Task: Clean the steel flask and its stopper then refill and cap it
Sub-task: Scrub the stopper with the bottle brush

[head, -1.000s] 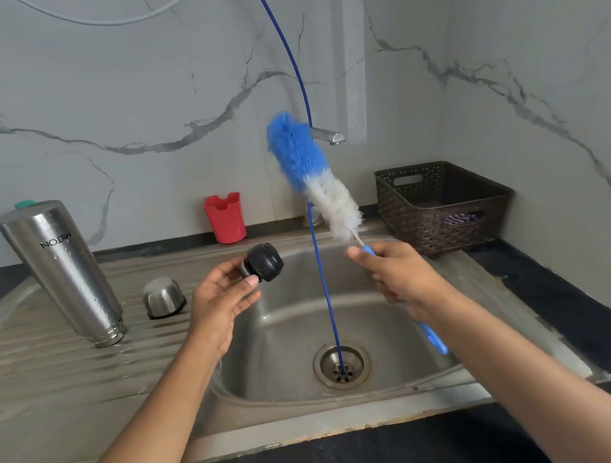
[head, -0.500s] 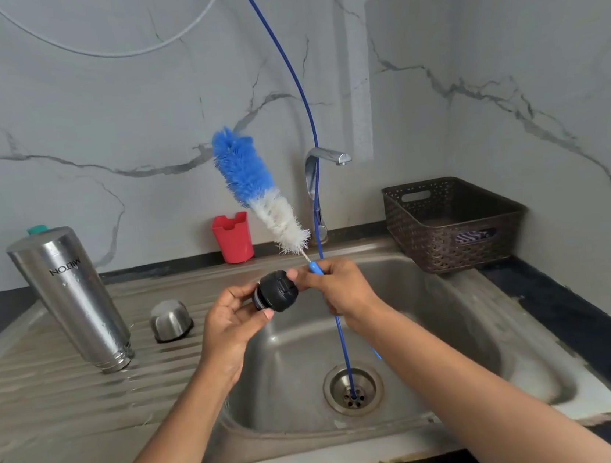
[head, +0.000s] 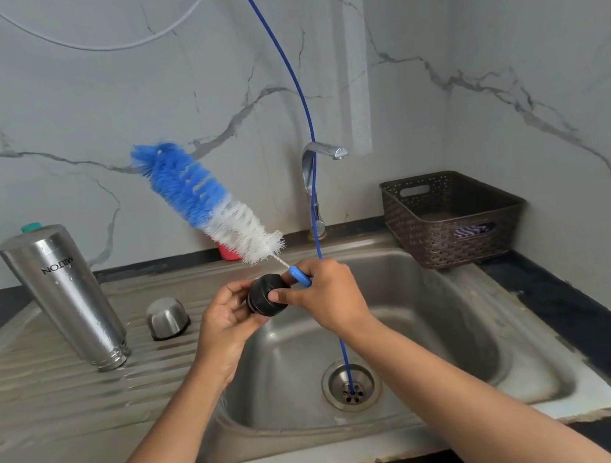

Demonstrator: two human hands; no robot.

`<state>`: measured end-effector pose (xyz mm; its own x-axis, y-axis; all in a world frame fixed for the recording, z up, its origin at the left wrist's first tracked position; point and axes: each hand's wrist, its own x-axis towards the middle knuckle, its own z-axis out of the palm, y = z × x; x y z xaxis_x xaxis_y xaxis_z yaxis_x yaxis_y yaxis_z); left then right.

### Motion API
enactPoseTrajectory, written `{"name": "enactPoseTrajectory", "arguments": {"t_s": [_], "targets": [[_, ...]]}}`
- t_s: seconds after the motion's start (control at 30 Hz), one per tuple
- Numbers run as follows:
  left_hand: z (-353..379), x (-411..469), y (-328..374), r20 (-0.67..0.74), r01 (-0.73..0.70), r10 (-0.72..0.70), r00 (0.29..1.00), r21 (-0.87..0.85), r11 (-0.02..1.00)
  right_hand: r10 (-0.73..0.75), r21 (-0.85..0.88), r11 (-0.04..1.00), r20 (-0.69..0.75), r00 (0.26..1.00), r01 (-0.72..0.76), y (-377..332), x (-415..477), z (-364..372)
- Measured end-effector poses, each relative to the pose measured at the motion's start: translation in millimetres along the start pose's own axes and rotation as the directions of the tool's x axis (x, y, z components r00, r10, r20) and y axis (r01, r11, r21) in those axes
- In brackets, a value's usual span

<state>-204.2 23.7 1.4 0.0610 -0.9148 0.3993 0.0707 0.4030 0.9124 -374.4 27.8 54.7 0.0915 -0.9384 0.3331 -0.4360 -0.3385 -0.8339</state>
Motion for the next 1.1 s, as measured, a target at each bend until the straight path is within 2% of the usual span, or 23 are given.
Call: {"name": "enactPoseTrajectory", "arguments": {"t_s": [0.2, 0.3, 0.43, 0.5, 0.6, 0.8, 0.97, 1.1], "targets": [[3, 0, -1, -0.016, -0.003, 0.003, 1.000, 0.033, 0.999, -0.030, -0.044, 0.999, -0.005, 1.000, 0.029, 4, 1, -2], [4, -1, 0, -0.048, -0.070, 0.076, 0.996, 0.117, 0.991, -0.015, -0.028, 1.000, 0.008, 1.000, 0.015, 6, 3, -4], [9, -4, 1, -0.137, -0.169, 0.204, 0.969, 0.234, 0.958, 0.079, 0.174, 0.981, 0.082, 0.994, -0.092, 7, 6, -4], [9, -6, 0, -0.137, -0.213, 0.262, 0.955, 0.296, 0.931, 0.146, 0.268, 0.949, 0.098, 0.984, -0.168, 8, 7, -2], [5, -5, -2, -0.100, -0.281, 0.340, 0.935, 0.374, 0.884, 0.206, 0.310, 0.924, 0.090, 0.974, -0.224, 9, 10, 1], [1, -6, -2, -0.050, -0.351, 0.434, 0.899, 0.508, 0.786, 0.289, 0.352, 0.875, 0.174, 0.941, -0.333, 9, 15, 2], [3, -7, 1, 0.018, -0.399, 0.475, 0.880, 0.570, 0.718, 0.267, 0.292, 0.913, 0.096, 0.959, -0.283, 16, 22, 11], [3, -7, 1, 0.010, -0.401, 0.478, 0.878, 0.560, 0.725, 0.184, 0.250, 0.949, 0.062, 0.981, -0.194, 21, 23, 14]]}}
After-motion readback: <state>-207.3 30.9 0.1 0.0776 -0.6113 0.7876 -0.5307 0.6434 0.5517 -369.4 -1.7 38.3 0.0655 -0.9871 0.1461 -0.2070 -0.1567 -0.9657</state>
